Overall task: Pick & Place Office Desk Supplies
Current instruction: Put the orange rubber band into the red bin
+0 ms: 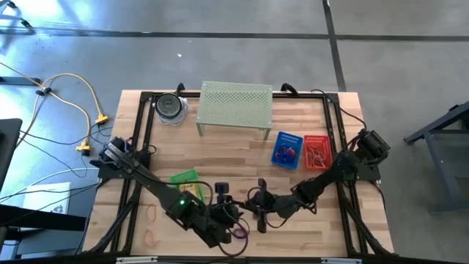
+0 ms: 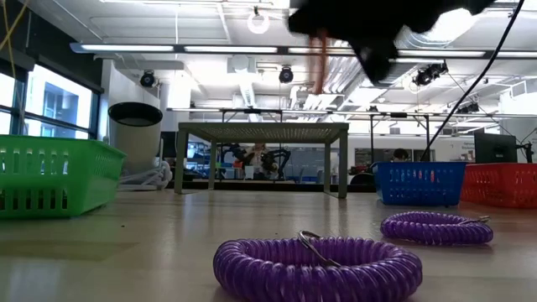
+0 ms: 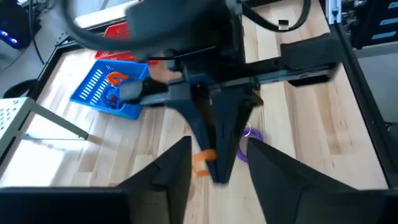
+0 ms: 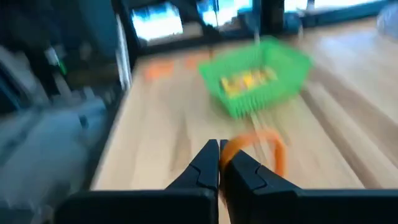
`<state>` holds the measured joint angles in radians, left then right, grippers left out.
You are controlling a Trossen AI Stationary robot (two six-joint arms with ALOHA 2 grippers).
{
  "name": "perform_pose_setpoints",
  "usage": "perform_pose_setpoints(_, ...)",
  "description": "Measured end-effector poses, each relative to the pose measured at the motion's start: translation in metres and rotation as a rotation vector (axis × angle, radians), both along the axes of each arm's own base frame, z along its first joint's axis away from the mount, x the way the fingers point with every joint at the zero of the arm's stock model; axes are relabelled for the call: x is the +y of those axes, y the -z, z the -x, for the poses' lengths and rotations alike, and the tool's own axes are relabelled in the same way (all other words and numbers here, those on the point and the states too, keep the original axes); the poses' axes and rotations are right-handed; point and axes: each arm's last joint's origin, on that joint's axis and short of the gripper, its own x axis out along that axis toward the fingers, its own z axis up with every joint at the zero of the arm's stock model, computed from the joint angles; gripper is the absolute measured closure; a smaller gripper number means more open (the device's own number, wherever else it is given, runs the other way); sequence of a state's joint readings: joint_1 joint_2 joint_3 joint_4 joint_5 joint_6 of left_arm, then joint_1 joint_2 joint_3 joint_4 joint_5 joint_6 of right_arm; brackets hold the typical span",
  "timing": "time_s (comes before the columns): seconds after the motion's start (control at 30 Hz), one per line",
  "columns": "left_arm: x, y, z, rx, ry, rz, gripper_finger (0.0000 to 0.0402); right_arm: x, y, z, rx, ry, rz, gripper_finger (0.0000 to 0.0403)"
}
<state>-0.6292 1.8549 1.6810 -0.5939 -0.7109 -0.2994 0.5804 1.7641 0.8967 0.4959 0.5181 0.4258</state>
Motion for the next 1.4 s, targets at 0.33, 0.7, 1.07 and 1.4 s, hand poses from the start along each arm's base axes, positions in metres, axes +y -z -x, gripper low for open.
perform_pose_setpoints(0.33, -0.006, 0.000, 0.004, -0.023, -0.041, 0.105, 0.0225, -0.011, -0.034, 0.069, 0.276, 0.194, -0.001, 0.0400)
perform_pose_setpoints(0.7, 0.004, 0.014, -0.012, 0.050, -0.029, 0.204, 0.0224, -0.039, -0.065, 0.132, 0.447, 0.317, -0.121, 0.0400)
perform_pose_setpoints(1.07, 0.014, 0.030, -0.030, 0.057, -0.078, 0.228, 0.0224, -0.104, -0.068, 0.170, 0.856, 0.693, -0.137, 0.0400)
perform_pose_setpoints(1.4, -0.001, 0.028, -0.024, 0.019, -0.081, 0.290, 0.0224, -0.145, -0.068, 0.170, 1.135, 0.753, -0.058, 0.0400)
